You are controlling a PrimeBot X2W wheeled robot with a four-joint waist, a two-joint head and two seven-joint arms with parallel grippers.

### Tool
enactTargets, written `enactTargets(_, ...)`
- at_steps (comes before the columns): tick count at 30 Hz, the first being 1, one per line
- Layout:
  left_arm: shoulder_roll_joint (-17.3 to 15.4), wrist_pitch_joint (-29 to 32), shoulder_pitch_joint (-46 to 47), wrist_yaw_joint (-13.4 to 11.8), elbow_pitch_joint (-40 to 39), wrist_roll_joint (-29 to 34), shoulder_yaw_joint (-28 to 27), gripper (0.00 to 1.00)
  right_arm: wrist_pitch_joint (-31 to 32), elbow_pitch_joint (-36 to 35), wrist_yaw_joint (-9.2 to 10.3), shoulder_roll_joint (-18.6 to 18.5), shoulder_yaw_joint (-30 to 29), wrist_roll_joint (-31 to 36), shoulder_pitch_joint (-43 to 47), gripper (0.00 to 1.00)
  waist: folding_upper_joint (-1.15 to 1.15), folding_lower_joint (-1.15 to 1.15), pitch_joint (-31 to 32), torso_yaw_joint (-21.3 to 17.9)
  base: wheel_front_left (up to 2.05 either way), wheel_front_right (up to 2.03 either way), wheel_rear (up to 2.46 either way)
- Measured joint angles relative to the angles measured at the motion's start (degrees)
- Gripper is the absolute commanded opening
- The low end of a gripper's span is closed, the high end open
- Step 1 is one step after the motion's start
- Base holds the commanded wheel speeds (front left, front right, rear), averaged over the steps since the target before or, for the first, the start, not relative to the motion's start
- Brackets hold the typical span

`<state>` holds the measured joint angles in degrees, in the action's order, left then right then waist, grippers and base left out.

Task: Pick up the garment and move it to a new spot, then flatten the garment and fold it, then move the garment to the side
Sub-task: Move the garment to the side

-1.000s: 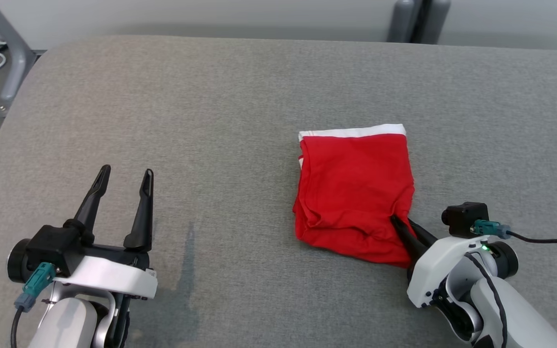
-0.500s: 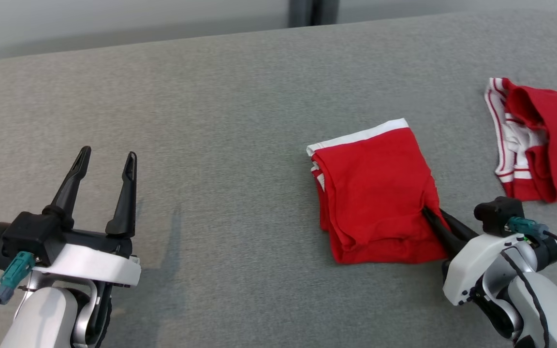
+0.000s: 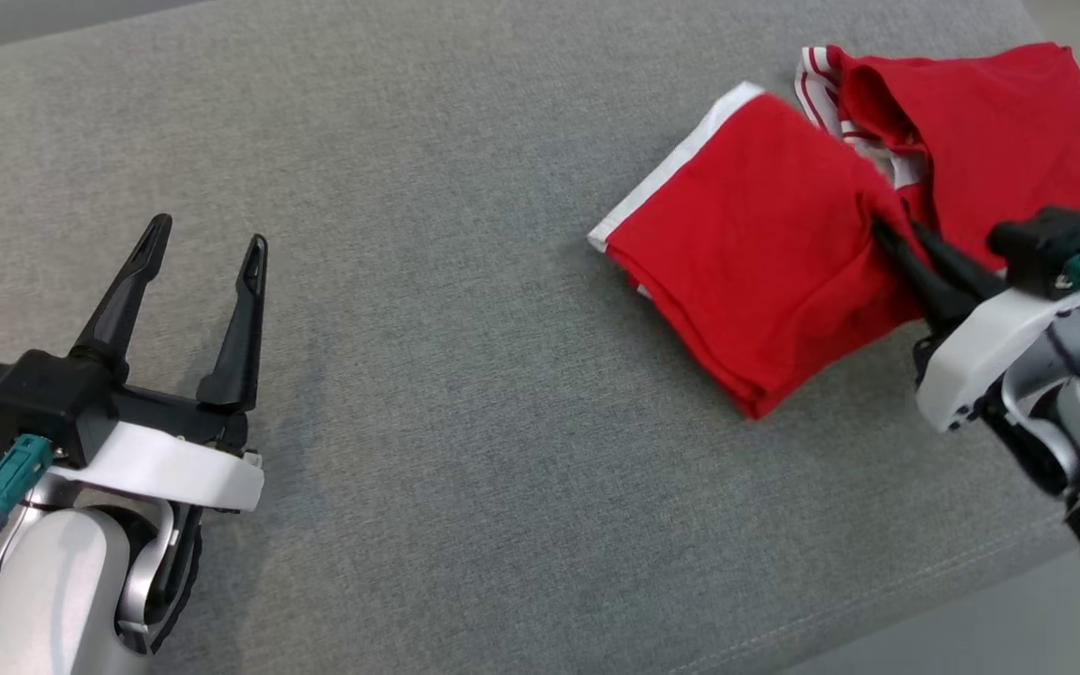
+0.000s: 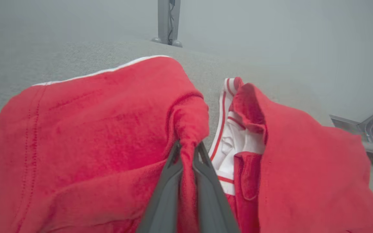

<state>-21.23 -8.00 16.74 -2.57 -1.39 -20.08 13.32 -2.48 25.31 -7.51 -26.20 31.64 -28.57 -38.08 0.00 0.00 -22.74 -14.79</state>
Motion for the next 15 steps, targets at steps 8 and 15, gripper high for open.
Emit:
enactTargets(8, -1.2, 1.1, 2.3, 0.5, -1.2, 0.6, 0.6, 1.0, -4.2, 4.2, 0.0, -6.4, -3.6, -2.0, -6.4, 0.0, 0.0, 0.0, -4.4, -2.4, 0.0, 0.0, 0.0)
enactTargets(15, -2.1, 2.0, 3.8, 0.6, -2.3, 0.9, 0.8, 1.0, -5.3, 11.2, 0.0, -7.6, -9.2, -4.7, -7.4, 0.0, 0.0, 0.0, -7.4, -2.5, 0.0, 0.0, 0.0)
